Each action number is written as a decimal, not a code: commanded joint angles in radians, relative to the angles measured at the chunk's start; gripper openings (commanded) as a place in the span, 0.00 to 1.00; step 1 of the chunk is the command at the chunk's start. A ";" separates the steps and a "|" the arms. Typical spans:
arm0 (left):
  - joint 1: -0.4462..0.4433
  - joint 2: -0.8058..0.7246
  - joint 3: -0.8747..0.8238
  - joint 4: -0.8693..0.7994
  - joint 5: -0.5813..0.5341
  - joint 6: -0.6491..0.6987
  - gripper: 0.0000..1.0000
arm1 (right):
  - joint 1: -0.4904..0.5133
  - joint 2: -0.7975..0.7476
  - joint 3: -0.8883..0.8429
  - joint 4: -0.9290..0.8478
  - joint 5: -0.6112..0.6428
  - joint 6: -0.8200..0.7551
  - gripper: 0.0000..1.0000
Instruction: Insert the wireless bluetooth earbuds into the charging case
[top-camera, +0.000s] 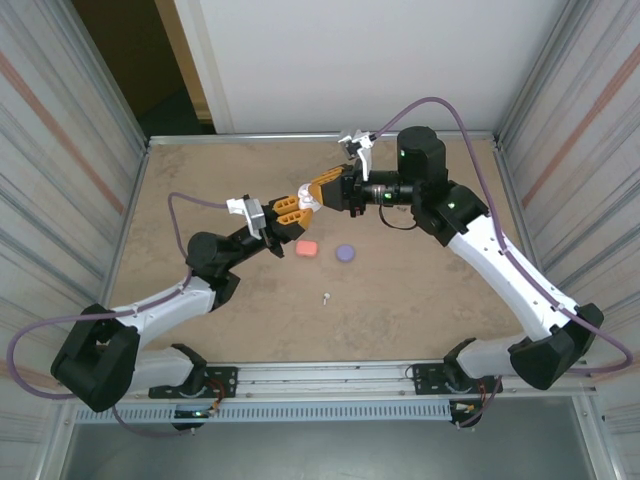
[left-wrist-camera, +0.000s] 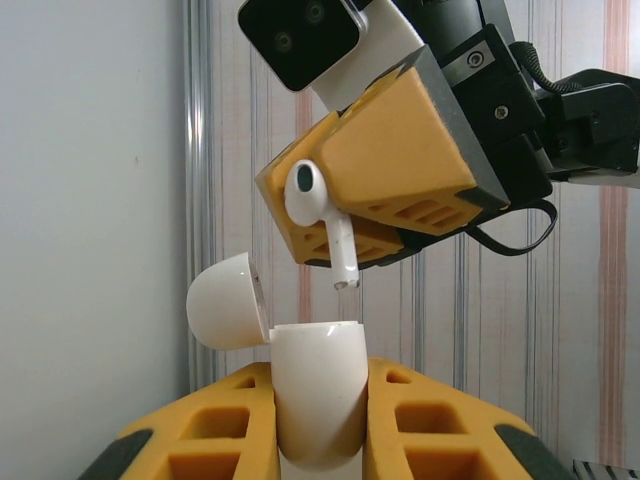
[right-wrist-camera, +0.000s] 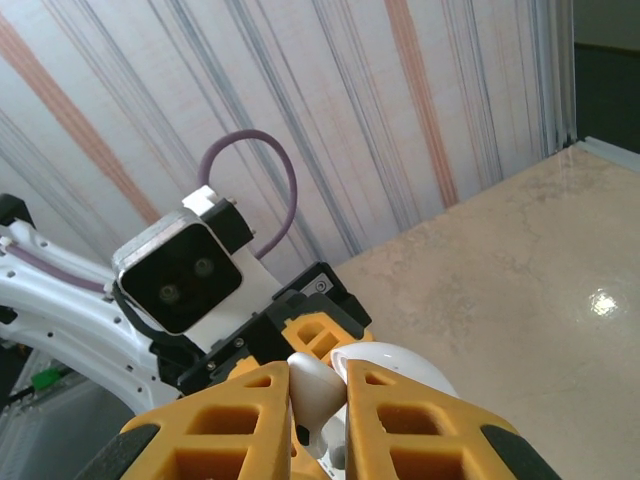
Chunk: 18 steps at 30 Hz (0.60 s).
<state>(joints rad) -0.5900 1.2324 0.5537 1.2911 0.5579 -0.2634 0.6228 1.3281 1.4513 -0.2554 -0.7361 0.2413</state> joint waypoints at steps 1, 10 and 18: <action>-0.004 -0.005 0.025 0.054 0.011 -0.006 0.00 | 0.009 0.010 0.031 0.027 0.005 -0.025 0.17; -0.002 -0.011 0.024 0.053 0.007 -0.005 0.00 | 0.008 0.014 0.021 0.025 0.020 -0.035 0.17; -0.002 -0.013 0.021 0.051 0.005 -0.004 0.00 | 0.009 0.020 0.015 0.016 0.030 -0.045 0.17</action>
<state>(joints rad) -0.5900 1.2324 0.5537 1.2919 0.5575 -0.2630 0.6235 1.3399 1.4513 -0.2539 -0.7132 0.2230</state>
